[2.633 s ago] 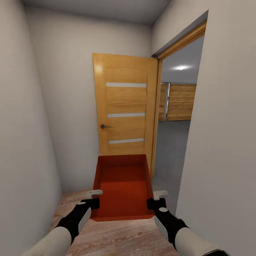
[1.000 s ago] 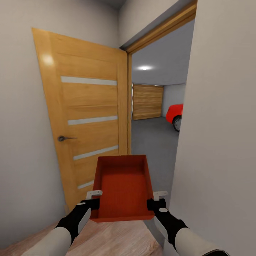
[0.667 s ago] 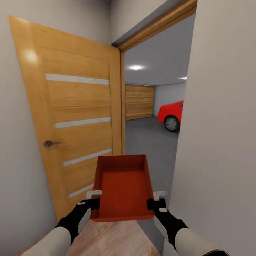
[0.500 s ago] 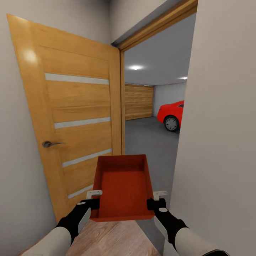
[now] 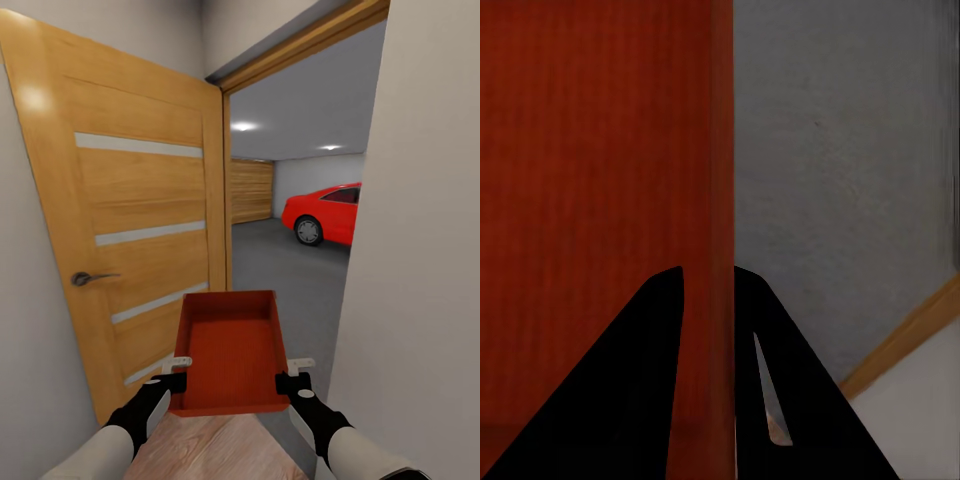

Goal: Move the two storage containers from the living room to the garage. In the garage, place one container on the floor and stack the other container on top of it (either order is fine).

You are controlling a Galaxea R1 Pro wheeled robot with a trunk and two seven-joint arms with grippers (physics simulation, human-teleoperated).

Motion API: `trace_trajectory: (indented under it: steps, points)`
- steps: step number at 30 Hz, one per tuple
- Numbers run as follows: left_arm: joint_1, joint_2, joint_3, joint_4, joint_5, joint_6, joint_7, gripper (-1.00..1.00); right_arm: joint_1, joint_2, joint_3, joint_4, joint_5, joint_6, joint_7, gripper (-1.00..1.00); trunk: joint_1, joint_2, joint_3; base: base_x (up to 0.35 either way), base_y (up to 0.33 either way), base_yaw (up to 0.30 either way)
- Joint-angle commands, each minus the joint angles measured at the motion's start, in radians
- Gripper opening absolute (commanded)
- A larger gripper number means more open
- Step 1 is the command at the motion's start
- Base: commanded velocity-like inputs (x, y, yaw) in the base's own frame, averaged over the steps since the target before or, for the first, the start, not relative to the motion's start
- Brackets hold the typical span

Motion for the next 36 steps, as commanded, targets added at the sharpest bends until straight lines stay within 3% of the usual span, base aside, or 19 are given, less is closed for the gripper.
trace_trajectory:
  steps: [1, 22, 36]
  points:
    - [0.001, 0.012, -0.001, -0.002, -0.01, 0.008, 0.016, -1.0, -0.003, 0.0, -0.026, -0.002, 0.001, -0.006, -0.007, -1.0, 0.0, -0.001, -0.001, 0.127, 0.317, -0.285]
    - [0.001, 0.012, -0.001, -0.002, -0.01, 0.008, 0.016, -1.0, -0.003, 0.0, -0.026, -0.002, 0.001, -0.006, -0.007, -1.0, 0.0, -0.001, -0.001, 0.149, 0.308, -0.287]
    - [0.001, 0.012, -0.001, -0.006, -0.01, 0.007, 0.016, -1.0, -0.003, 0.0, -0.026, -0.002, 0.001, -0.006, -0.007, -1.0, 0.0, -0.001, -0.001, 0.031, 0.035, -0.287]
